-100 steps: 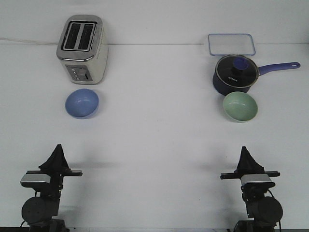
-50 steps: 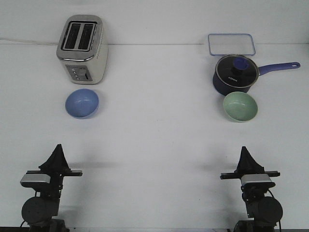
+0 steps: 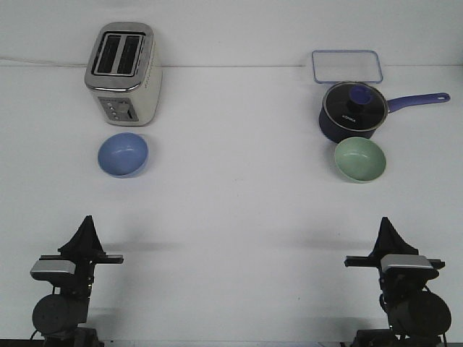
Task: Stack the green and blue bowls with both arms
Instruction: 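Reach the right gripper forward to the rim of the pale green bowl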
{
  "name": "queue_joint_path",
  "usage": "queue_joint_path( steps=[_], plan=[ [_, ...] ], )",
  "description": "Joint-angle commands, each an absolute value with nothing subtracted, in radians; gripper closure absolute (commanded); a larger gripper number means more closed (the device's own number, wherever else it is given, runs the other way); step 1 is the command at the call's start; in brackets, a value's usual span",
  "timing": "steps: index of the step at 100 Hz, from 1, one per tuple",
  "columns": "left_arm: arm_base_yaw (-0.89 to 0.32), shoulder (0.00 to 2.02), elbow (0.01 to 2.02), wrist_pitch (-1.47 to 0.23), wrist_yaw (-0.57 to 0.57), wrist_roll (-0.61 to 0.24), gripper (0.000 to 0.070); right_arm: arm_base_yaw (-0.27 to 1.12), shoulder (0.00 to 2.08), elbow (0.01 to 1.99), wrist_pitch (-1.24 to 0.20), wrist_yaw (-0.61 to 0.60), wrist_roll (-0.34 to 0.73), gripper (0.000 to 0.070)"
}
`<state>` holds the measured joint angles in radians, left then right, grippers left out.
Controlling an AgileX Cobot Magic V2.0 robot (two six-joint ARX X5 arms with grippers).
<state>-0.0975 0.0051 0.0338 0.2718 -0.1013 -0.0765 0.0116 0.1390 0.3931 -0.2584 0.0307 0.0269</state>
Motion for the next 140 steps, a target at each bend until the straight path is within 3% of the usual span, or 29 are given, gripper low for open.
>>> queue_joint_path(
  steps=[1,49,84,89,93,105,110,140],
  plan=[
    [-0.097,0.003,0.014,0.282,-0.099,-0.068,0.069,0.012,0.189,0.463,-0.295,0.034,0.037,0.07],
    [-0.097,0.003,0.014,0.282,-0.099,-0.068,0.069,0.012,0.695,0.928,-0.8,0.03,0.037,0.07],
    [-0.097,0.003,0.014,0.282,-0.099,-0.068,0.069,0.012,0.846,0.984,-0.865,0.027,0.038,0.0692],
    [-0.097,0.003,0.014,0.282,-0.099,-0.068,0.0689,0.012,0.846,0.984,-0.867,0.027,0.038,0.0663],
    [-0.097,0.003,0.014,0.282,-0.099,-0.068,0.069,0.012,0.846,0.984,-0.868,0.027,0.037,0.0598],
    [-0.097,0.003,0.014,0.282,-0.099,-0.068,0.069,0.012,0.845,0.984,-0.875,0.027,0.038,0.0278],
    [-0.097,0.003,0.014,0.282,-0.099,-0.068,0.069,0.012,0.845,0.984,-0.88,0.027,0.037,0.0194],
    [-0.097,0.003,0.014,0.282,-0.099,-0.068,0.069,0.002,0.898,1.015,-0.863,0.025,0.072,0.0189]
  ],
)
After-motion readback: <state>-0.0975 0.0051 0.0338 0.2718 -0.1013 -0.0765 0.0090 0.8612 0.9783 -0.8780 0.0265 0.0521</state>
